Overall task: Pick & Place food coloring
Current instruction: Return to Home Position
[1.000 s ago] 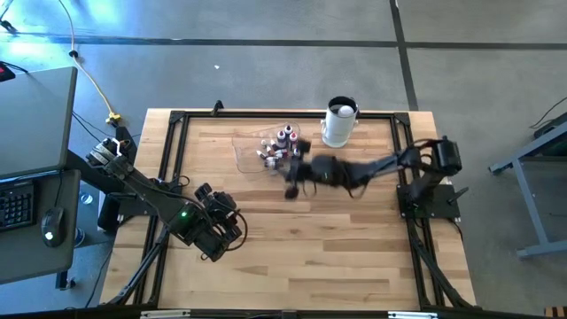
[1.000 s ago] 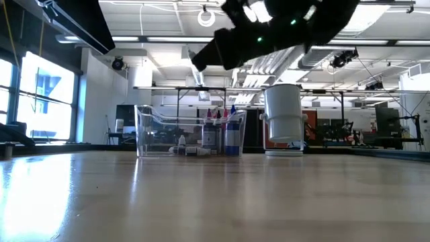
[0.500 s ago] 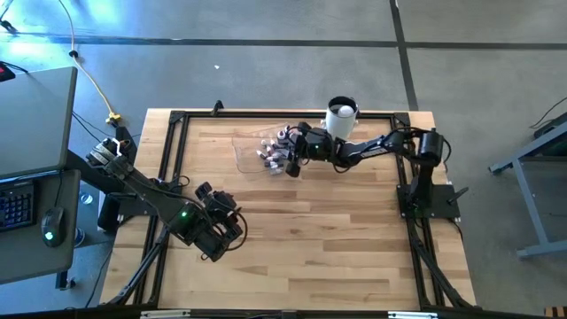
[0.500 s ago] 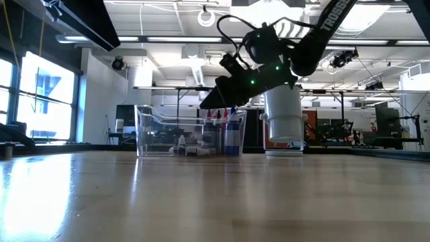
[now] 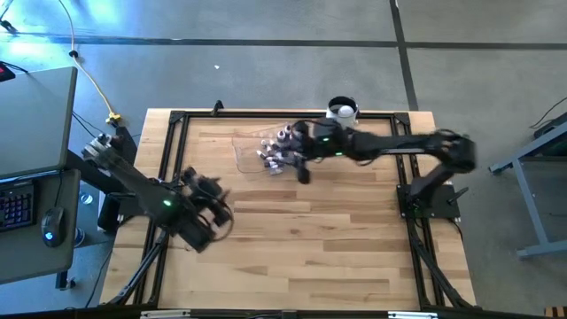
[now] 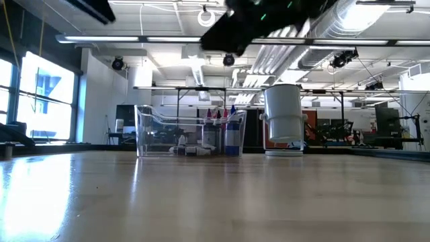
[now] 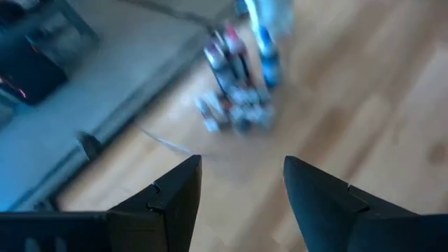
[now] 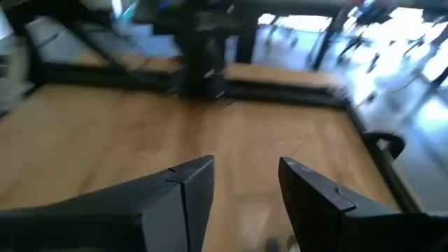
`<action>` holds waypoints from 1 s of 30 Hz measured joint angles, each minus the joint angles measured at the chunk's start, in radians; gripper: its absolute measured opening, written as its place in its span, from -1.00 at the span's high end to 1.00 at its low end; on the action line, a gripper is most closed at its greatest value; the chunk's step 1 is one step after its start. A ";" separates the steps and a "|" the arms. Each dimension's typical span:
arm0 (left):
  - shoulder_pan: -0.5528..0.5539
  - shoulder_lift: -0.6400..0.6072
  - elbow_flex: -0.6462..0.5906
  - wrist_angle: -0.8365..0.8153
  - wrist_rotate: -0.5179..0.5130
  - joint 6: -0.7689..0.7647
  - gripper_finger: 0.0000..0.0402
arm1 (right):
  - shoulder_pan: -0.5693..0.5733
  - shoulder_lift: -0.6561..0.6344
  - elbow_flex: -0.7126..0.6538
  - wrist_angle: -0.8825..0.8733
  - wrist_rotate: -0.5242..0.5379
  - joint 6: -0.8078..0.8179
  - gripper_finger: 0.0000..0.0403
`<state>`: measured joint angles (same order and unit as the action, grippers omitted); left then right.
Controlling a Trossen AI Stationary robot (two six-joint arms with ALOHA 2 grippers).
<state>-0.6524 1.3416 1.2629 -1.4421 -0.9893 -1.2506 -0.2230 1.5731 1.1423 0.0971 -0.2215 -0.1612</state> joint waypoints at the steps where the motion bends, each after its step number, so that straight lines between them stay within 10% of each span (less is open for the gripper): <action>1: -0.013 -0.027 0.012 -0.048 -0.038 -0.021 0.01 | 0.012 -0.060 0.014 -0.100 -0.008 0.002 0.26; 10: -0.137 -0.380 -0.120 -0.128 -0.079 -0.040 0.01 | 0.151 -0.596 -0.143 -0.459 0.157 0.090 0.44; 20: -0.193 -0.740 -0.565 0.039 -0.385 -0.040 0.01 | 0.239 -1.131 -0.659 -0.015 0.345 0.064 0.61; 30: -0.193 -0.957 -0.759 0.249 -0.477 -0.030 0.01 | 0.239 -1.384 -0.984 0.122 0.281 0.161 0.61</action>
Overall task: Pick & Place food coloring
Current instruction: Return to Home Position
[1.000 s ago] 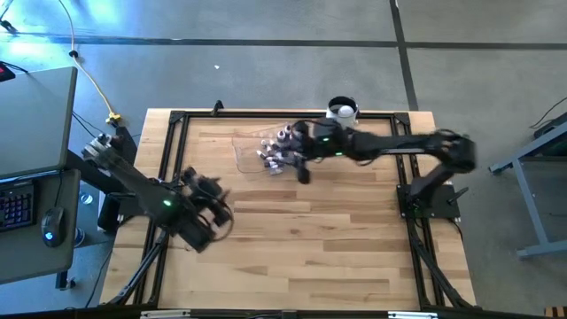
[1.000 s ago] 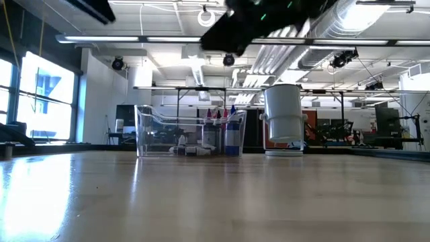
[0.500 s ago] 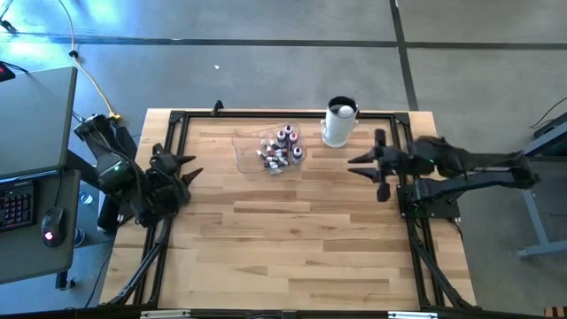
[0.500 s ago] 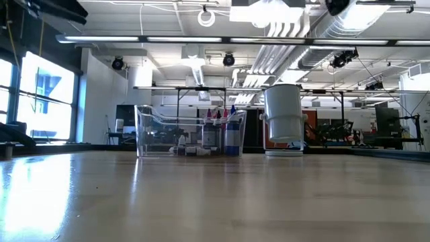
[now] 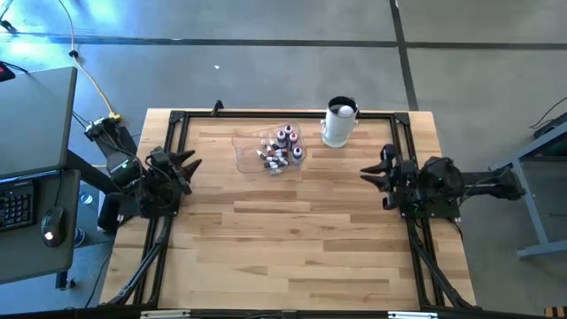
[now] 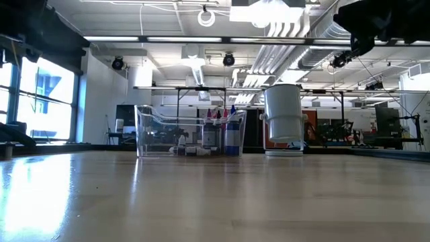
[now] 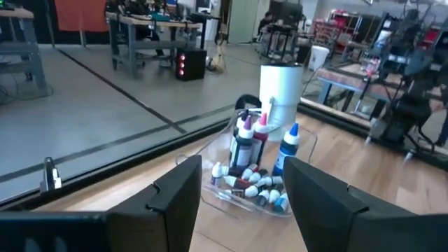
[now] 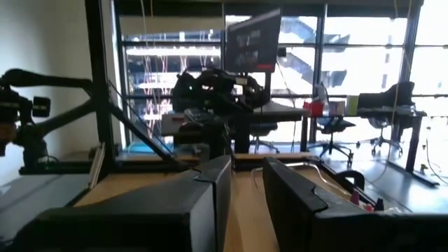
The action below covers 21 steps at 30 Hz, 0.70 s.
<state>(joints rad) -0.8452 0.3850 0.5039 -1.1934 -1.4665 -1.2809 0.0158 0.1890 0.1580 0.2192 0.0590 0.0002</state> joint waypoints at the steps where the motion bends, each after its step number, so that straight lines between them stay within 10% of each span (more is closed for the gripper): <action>1: 0.000 -0.001 -0.001 0.000 -0.004 0.001 0.01 | 0.000 -0.011 -0.023 0.026 -0.001 0.000 0.61; 21: 0.001 0.056 -0.149 0.190 -0.062 0.046 0.01 | 0.000 -0.026 -0.148 0.008 -0.006 0.041 0.61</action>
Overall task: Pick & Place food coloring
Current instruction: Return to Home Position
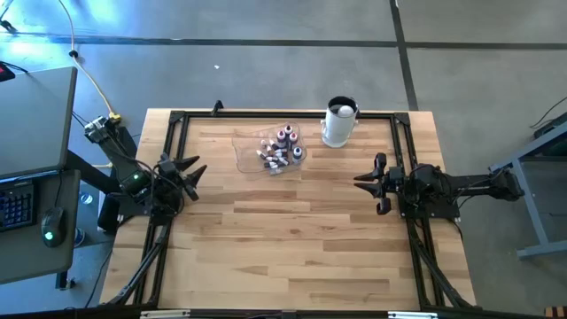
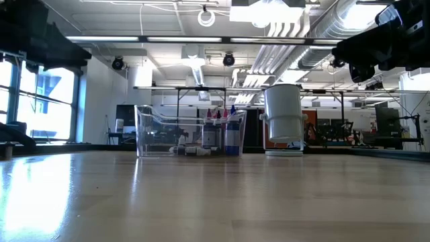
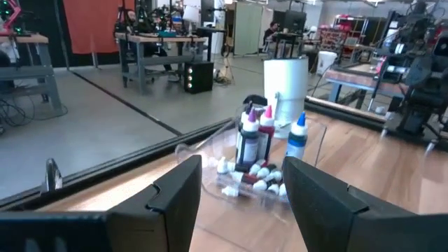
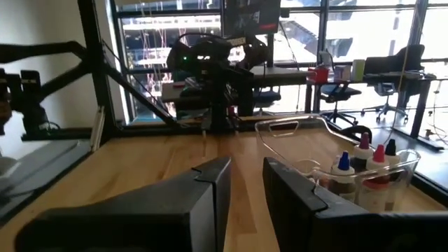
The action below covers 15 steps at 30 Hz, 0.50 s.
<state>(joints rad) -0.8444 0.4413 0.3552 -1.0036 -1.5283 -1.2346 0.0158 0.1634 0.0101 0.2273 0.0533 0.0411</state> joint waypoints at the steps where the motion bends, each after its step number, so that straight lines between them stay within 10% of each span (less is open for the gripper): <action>1: 0.000 0.002 -0.021 0.019 0.000 0.000 0.01 | 0.000 0.000 0.000 -0.003 0.000 -0.019 0.61; 10: 0.000 0.000 -0.080 0.072 0.171 -0.007 0.01 | 0.000 0.000 0.000 -0.005 0.000 -0.136 0.61; 15: 0.000 0.000 -0.081 0.075 0.458 -0.007 0.01 | 0.000 0.000 0.000 -0.005 0.000 -0.131 0.61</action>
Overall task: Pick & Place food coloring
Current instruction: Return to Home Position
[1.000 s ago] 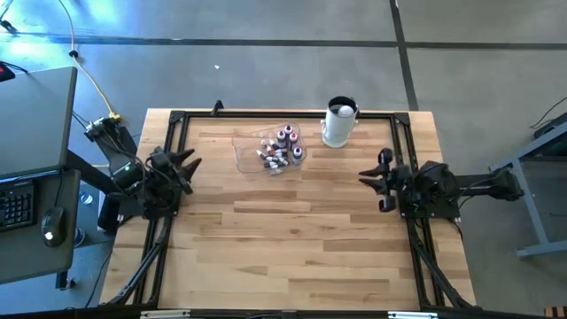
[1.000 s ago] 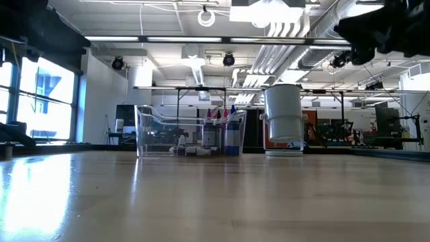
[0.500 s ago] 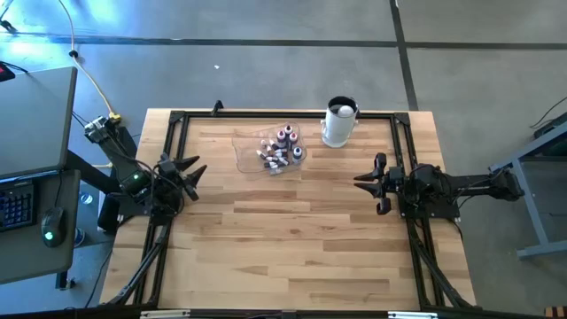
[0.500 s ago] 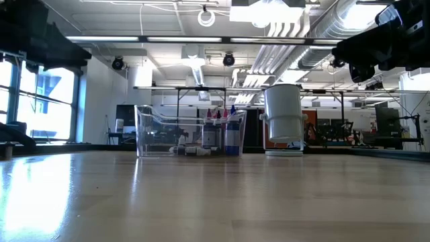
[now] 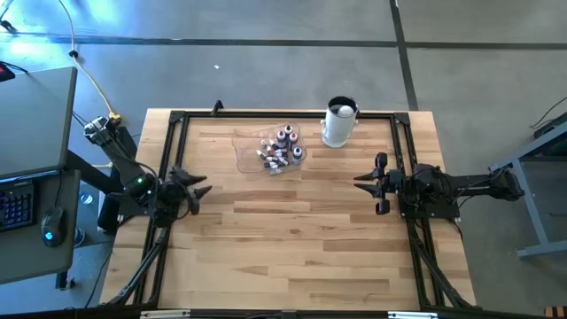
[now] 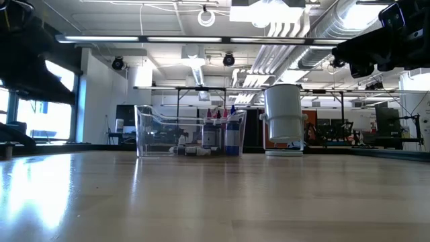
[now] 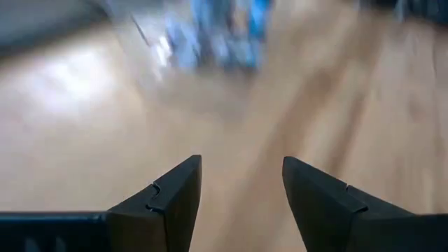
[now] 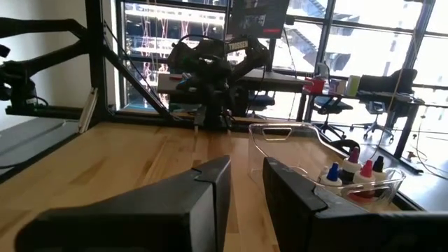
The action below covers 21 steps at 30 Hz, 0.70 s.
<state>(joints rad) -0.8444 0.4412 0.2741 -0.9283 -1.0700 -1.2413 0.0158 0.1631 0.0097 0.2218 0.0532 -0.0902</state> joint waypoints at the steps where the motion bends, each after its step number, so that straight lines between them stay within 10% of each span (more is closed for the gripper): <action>1: 0.000 0.000 0.000 0.000 0.069 0.000 0.01 | 0.000 0.000 0.000 0.000 0.000 0.000 0.61; 3: 0.000 0.000 0.000 0.001 0.184 -0.025 0.01 | 0.000 0.000 0.000 0.000 0.000 0.002 0.61; 8: 0.000 0.000 0.000 -0.037 0.104 -0.239 0.01 | 0.000 0.000 0.000 0.000 0.000 0.002 0.61; 21: 0.000 0.001 0.000 -0.035 0.374 -0.198 0.01 | 0.000 0.000 -0.001 0.000 0.000 0.003 0.61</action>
<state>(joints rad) -0.8444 0.4419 0.2745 -0.9630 -0.6959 -1.4391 0.0158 0.1631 0.0090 0.2218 0.0532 -0.0875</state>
